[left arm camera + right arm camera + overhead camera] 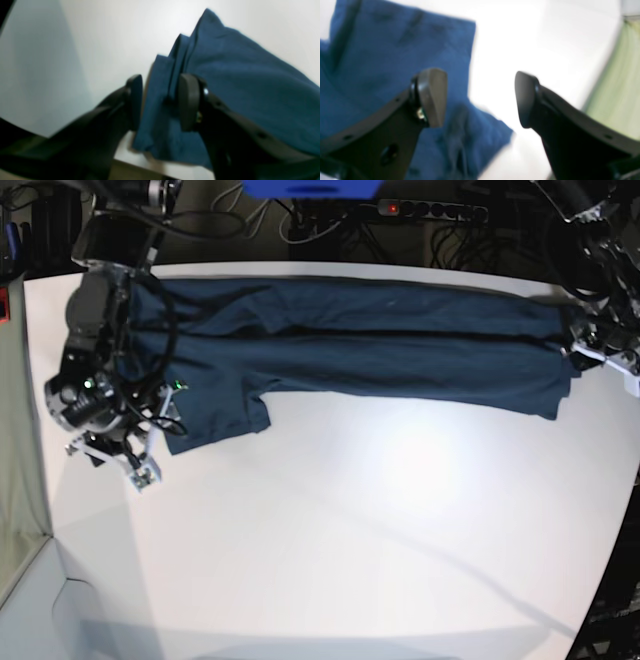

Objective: Layout the t-shirt on the table in an organized manner, then fold the t-shirt properly
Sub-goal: 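Lay the folded edge down and regrasp the sleeve end with the right gripper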

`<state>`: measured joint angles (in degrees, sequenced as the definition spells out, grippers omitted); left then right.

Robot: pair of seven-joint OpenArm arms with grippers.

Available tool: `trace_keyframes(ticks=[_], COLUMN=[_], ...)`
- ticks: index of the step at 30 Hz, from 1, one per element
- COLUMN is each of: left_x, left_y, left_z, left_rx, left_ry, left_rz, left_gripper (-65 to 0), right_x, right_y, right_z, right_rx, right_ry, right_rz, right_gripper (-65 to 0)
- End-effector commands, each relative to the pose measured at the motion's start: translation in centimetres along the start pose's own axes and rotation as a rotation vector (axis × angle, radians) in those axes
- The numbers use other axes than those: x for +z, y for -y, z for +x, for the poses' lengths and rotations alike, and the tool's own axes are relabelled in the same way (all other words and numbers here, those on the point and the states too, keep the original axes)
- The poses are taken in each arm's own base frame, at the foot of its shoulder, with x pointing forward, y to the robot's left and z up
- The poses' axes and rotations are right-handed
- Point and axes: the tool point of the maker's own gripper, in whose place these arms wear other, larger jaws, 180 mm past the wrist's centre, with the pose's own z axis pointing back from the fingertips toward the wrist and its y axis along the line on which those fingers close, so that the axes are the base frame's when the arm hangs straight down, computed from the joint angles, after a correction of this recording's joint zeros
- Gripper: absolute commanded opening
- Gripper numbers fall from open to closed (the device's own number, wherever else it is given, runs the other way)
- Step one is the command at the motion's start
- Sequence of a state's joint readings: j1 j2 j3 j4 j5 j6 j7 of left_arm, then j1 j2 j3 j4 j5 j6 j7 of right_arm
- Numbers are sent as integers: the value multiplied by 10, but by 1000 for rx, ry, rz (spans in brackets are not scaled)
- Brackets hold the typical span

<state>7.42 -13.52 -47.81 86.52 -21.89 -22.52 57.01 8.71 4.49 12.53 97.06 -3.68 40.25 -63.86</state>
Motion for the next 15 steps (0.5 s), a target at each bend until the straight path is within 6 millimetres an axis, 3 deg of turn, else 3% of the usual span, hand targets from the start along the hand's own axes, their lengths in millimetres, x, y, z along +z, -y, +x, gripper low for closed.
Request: trace_keyframes(ticks=[1, 10, 15], left_x=[3, 1, 1], left_y=[-4, -7, -8], left_z=[13, 6, 5], left_rx=[-8, 1, -1], left_ry=[35, 16, 14], left_rz=[4, 10, 14], left_gripper=[-412, -412, -412], right_x=[-3, -64, -77], right_y=[9, -16, -23], right_z=[12, 20, 14], right_rx=[-9, -100, -127], right_ry=[18, 6, 29], right_rz=[-9, 174, 209], right_gripper=[-219, -221, -222])
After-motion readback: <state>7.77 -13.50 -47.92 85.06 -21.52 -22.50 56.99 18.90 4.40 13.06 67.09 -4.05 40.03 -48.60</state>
